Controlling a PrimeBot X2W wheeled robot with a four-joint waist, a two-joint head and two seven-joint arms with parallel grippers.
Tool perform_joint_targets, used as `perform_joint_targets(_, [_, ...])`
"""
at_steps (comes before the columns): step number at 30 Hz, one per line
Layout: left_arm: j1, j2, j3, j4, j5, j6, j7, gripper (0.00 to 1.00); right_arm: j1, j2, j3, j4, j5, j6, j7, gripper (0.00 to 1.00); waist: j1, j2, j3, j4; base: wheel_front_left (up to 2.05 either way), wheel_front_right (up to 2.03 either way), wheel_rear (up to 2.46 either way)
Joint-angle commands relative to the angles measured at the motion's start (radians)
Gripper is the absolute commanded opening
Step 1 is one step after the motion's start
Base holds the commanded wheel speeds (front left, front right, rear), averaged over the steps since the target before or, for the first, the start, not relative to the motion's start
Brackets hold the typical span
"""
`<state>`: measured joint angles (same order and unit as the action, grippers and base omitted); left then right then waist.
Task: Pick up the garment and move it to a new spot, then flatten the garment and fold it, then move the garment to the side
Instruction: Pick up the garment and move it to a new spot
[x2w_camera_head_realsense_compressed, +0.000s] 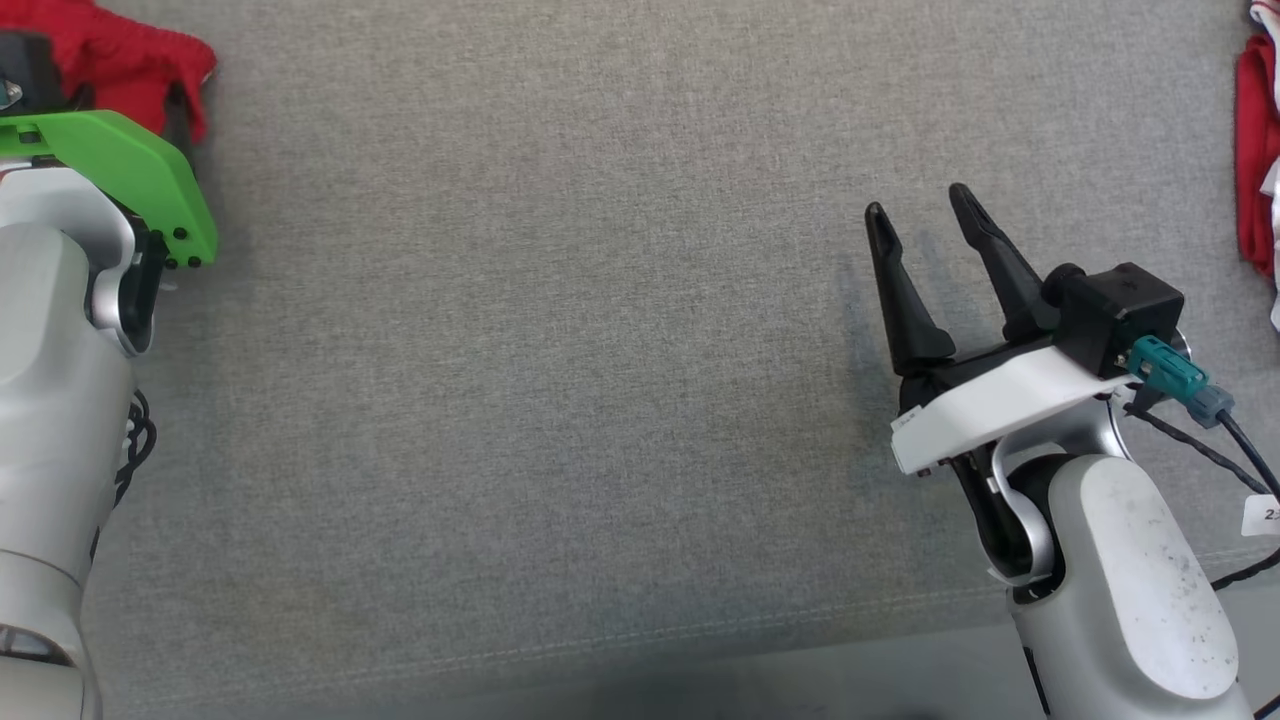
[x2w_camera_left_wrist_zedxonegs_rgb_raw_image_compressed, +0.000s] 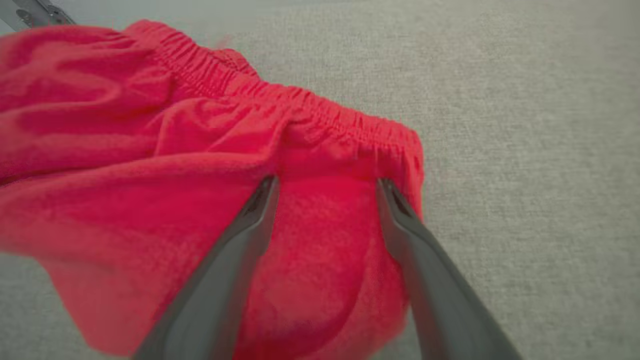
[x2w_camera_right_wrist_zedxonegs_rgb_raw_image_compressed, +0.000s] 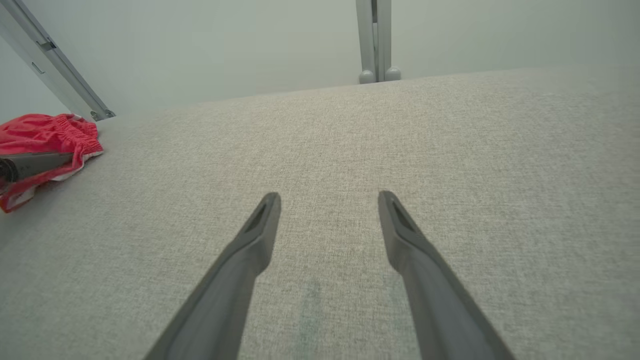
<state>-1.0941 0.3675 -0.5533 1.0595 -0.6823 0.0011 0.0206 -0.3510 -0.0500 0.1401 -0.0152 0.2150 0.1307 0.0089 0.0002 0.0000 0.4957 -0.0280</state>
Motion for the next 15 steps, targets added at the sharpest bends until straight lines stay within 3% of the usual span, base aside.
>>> perform_joint_targets(1, [-0.02,0.0,-0.003,0.01,0.006,-0.002,-0.007,1.0,0.006,-0.001,-0.003,-0.008,-0.01,0.0,0.003,1.0,-0.0002,0.0,0.037,-0.032,0.0,0.0,0.0])
perform_joint_targets(8, [-0.032,-0.036,-0.019,0.101,0.001,-0.029,0.007,1.0,0.007,-0.001,0.006,-0.017,-0.013,0.0,0.008,1.0,-0.0002,0.0,0.041,-0.03,0.0,0.0,0.0])
perform_joint_targets(9, [-0.032,-0.04,-0.022,0.111,0.001,-0.029,0.009,0.85,0.005,-0.001,0.008,-0.017,-0.012,0.0,0.009,1.0,-0.0002,0.0,0.042,-0.031,0.0,0.0,0.0])
perform_joint_targets(10, [-0.033,-0.043,-0.023,0.122,0.0,-0.03,0.007,0.52,0.002,-0.001,0.009,-0.018,-0.011,0.0,0.01,1.0,-0.0002,0.0,0.042,-0.032,0.0,0.0,0.0])
perform_joint_targets(12, [-0.032,-0.045,-0.025,0.145,-0.001,-0.029,0.004,0.29,-0.001,-0.002,0.01,-0.017,-0.01,0.0,0.009,1.0,-0.0002,0.0,0.042,-0.034,0.0,0.0,0.0])
perform_joint_targets(13, [-0.031,-0.047,-0.025,0.152,-0.001,-0.028,0.0,0.0,0.0,-0.002,0.01,-0.016,-0.01,0.0,0.007,1.0,-0.0002,0.0,0.042,-0.035,0.0,0.0,0.0])
perform_joint_targets(15, [-0.031,-0.047,-0.027,0.164,0.002,-0.026,-0.014,0.0,0.004,-0.002,0.006,-0.013,-0.011,0.0,0.004,1.0,-0.0002,0.0,0.038,-0.034,0.0,0.0,0.0])
